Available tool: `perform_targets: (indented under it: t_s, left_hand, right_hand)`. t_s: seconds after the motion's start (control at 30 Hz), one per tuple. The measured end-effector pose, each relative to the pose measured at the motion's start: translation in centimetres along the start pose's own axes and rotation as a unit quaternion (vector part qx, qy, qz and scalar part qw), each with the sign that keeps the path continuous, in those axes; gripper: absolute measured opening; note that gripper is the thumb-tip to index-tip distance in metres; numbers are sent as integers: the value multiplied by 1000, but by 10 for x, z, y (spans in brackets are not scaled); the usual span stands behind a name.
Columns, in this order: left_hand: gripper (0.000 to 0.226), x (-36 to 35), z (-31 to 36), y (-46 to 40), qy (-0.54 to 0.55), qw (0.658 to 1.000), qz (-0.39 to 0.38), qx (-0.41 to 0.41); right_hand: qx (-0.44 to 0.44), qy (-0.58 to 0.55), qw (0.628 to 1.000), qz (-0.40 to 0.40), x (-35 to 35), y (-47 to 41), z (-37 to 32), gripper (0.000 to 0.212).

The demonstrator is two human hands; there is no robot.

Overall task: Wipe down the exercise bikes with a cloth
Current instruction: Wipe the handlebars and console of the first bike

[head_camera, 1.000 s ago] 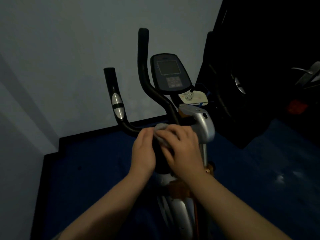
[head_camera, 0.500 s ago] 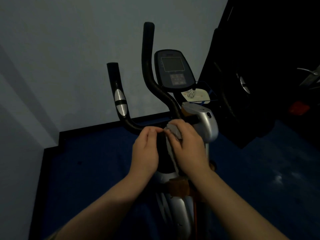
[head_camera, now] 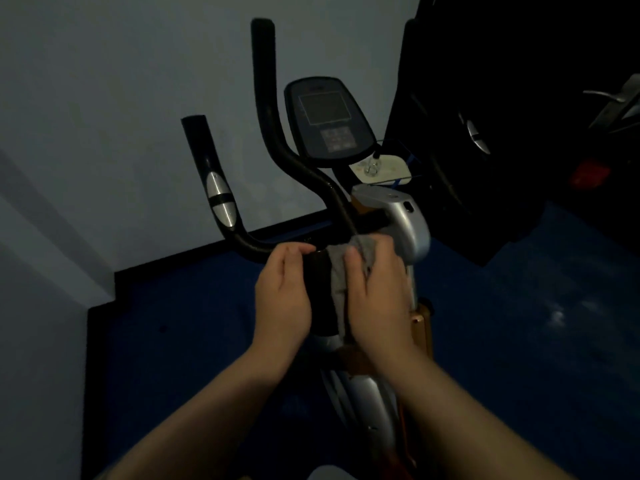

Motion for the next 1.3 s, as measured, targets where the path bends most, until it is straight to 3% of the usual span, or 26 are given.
perform_targets:
  t_s: [0.07, 0.17, 0.2, 0.27, 0.4, 0.47, 0.53, 0.6, 0.83, 1.03, 1.17, 1.3]
  left_hand:
    - [32, 0, 0, -2, 2, 1000, 2, -1]
    - [33, 0, -1, -2, 4, 1000, 16, -2]
    - [33, 0, -2, -2, 4, 1000, 17, -2]
    - [33, 0, -2, -1, 0, 1000, 13, 2]
    - [34, 1, -1, -2, -8, 1000, 6, 7]
    - [35, 0, 0, -1, 4, 1000, 20, 8]
    - [34, -1, 0, 2, 13, 999, 30, 16]
    - [33, -1, 0, 2, 15, 999, 25, 17]
    - [34, -1, 1, 2, 22, 999, 39, 9]
    - [34, -1, -3, 2, 36, 999, 30, 22]
    - [34, 0, -2, 1, 51, 998, 36, 20]
    - [31, 0, -4, 5, 34, 998, 45, 35]
  right_hand:
    - [-26, 16, 997, -65, 0, -22, -1, 22]
    - [-34, -22, 999, 20, -2, -2, 10, 28]
    - [-58, -80, 994, 55, -5, 17, 14, 30]
    - [-118, -177, 975, 59, -9, 44, 20, 33]
    - [-119, -111, 986, 28, 9, 3, 29, 35]
    - [-98, -137, 984, 61, 6, -5, 24, 35]
    - [-134, -217, 960, 111, -16, 24, 28, 27]
    - [-157, -256, 946, 126, -26, 52, 34, 31]
    - [-8, -84, 996, 21, -6, -12, -4, 28]
    - [38, -42, 998, 15, -13, 12, 10, 36]
    - [102, 91, 988, -71, -15, -24, -12, 25]
    - [85, 48, 993, -66, -6, -12, -6, 25]
Point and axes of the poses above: each hand's wrist, its own y-axis away from the middle knuckle, its own x-axis out of the back of the hand, z = x × y, the point moved 5 cm from there along -y, towards the middle knuckle, and after that the axes turned 4 degrees about -z, right-handed, at the moved point
